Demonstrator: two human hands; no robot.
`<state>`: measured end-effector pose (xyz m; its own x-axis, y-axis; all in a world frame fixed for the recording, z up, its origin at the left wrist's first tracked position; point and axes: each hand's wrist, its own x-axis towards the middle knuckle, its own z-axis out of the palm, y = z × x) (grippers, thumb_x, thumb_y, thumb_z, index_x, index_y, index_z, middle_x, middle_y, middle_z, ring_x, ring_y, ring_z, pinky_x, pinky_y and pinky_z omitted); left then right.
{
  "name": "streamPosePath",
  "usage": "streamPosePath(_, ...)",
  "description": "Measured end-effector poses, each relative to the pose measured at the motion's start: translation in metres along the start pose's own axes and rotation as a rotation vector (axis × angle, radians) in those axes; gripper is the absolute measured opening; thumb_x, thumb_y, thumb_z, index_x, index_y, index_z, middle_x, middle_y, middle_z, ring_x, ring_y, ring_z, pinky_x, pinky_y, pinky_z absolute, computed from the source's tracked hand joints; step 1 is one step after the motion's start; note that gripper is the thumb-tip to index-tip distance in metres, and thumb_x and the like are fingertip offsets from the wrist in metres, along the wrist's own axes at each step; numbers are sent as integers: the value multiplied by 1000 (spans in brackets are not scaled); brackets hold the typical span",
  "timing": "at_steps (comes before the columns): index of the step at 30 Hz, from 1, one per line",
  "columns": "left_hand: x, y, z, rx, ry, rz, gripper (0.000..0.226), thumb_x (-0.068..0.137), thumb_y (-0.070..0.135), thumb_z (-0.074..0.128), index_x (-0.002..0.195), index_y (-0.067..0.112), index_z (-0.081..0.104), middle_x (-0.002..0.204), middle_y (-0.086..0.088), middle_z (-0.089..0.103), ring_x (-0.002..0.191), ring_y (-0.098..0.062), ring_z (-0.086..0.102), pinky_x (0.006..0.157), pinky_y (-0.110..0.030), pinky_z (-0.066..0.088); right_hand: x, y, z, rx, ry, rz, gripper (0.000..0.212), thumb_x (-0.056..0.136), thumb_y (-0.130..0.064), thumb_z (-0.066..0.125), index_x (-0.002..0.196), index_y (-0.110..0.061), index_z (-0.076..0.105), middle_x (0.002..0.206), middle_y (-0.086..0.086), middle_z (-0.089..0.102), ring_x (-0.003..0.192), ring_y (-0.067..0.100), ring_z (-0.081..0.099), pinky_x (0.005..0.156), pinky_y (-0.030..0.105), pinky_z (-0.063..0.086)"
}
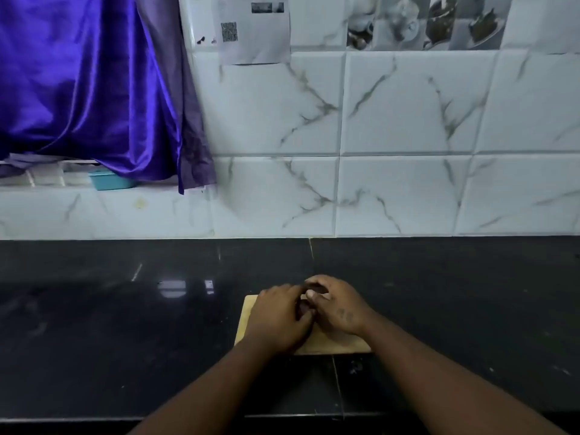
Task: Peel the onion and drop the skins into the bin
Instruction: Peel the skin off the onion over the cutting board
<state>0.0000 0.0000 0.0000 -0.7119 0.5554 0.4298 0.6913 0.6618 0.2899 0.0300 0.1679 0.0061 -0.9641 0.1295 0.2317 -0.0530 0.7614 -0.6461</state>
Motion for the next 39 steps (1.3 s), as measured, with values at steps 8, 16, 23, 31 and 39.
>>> streamPosePath(8, -13, -5, 12, -323, 44, -200, 44, 87, 27, 81, 129, 26, 67, 119, 5, 76, 104, -12, 72, 92, -34, 60, -10, 18, 22, 352, -38, -3, 47, 89, -30, 76, 134, -26, 64, 122, -6, 72, 114, 10, 68, 104, 44, 56)
streamPosePath(16, -5, -7, 16, -637, 225, -233, 41, 81, 13, 92, 121, 14, 78, 113, 0, 74, 91, -2, 73, 76, -5, 56, -12, 31, 20, 606, 186, -41, 49, 83, -8, 84, 131, -8, 70, 125, 7, 76, 117, 22, 72, 104, 38, 56)
streamPosePath(23, -8, -6, 22, -701, 296, -220, 25, 83, 20, 91, 103, 28, 78, 104, 8, 80, 97, -6, 76, 84, -22, 63, -12, 31, 16, 658, 234, -45, 45, 77, -9, 88, 120, -10, 74, 119, 6, 77, 109, 25, 75, 88, 31, 63)
streamPosePath(31, 5, -4, 22, -803, 308, -212, 13, 93, 22, 81, 104, 28, 82, 103, 8, 81, 98, -5, 75, 90, -35, 65, -5, 30, 14, 673, 256, -109, 50, 67, 6, 91, 111, 0, 68, 103, 6, 77, 90, 4, 76, 75, 18, 59)
streamPosePath(39, 0, -5, 26, -699, 385, -216, 6, 86, 24, 85, 90, 22, 81, 91, 7, 77, 89, -9, 73, 80, -39, 65, -11, 23, 20, 403, 302, -228, 42, 67, -12, 93, 102, -19, 71, 103, -4, 74, 95, 9, 71, 77, 15, 57)
